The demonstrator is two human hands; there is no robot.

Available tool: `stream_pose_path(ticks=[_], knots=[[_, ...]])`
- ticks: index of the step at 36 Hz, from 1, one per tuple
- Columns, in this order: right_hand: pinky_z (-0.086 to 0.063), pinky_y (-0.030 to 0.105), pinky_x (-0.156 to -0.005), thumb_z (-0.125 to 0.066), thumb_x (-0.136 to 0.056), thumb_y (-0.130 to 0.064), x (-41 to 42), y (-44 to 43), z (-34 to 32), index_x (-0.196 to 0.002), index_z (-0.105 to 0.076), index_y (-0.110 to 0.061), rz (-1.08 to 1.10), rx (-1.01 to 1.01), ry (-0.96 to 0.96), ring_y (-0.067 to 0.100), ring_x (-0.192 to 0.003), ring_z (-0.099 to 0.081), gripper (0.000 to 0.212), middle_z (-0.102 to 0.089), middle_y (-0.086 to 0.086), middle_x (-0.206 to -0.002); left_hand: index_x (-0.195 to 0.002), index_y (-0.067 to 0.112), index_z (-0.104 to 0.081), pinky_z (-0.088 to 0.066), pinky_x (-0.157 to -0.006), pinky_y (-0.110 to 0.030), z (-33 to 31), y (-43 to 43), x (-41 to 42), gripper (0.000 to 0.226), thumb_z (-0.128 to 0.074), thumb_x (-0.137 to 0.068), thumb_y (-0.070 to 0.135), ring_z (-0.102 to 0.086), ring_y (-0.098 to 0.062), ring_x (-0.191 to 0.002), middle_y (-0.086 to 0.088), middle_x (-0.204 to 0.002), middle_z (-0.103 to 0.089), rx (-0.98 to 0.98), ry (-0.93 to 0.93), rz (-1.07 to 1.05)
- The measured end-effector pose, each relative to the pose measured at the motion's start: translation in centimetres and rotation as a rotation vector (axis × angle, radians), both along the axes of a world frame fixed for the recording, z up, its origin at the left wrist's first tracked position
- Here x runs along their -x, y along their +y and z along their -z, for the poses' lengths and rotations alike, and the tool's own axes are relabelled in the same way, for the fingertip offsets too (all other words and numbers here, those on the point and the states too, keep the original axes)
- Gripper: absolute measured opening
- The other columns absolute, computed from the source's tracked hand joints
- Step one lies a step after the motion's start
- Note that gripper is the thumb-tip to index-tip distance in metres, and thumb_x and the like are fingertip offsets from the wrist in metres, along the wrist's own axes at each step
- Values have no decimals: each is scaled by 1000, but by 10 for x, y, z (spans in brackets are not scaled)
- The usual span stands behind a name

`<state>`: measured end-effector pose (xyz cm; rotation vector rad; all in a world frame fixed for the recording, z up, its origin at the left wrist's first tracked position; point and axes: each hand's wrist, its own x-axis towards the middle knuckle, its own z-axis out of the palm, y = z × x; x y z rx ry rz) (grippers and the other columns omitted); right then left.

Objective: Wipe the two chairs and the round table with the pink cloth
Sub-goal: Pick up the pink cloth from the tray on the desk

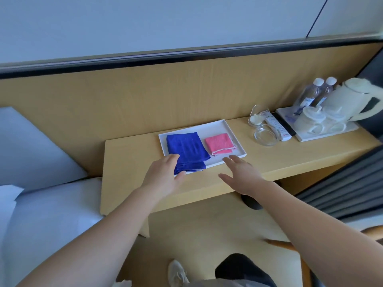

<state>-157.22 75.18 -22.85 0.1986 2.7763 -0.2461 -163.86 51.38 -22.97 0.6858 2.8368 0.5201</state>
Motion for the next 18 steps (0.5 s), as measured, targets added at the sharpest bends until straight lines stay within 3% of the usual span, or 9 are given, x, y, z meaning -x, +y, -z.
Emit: stream_pose_path(ticks=[5, 11, 18], knots=[[-32, 36, -109, -44, -99, -49, 31, 9, 12, -152, -24, -21, -3, 13, -20, 25, -143, -30, 62, -22, 6, -160, -139, 12, -39, -40, -85, -29, 10, 13, 28, 53, -51, -94, 38, -52, -23, -108, 2, -128, -53, -26, -6, 27], [-28, 41, -114, -44, -100, -48, 83, 28, 37, -153, -23, -23, -57, 24, -45, 26, -147, -24, 62, -16, 7, -162, -141, 12, -38, -39, -96, -29, 22, 35, 56, 55, -51, -94, 37, -47, -20, -121, 2, -138, -48, -18, -7, 4], [-12, 51, -121, -40, -101, -46, 142, 58, 75, -157, -7, -25, -182, -13, -118, 36, -150, 2, 68, 7, 13, -163, -142, 14, -37, -39, -99, -28, 30, 61, 84, 54, -49, -95, 38, -45, -18, -125, 3, -142, -45, 16, -32, -68]])
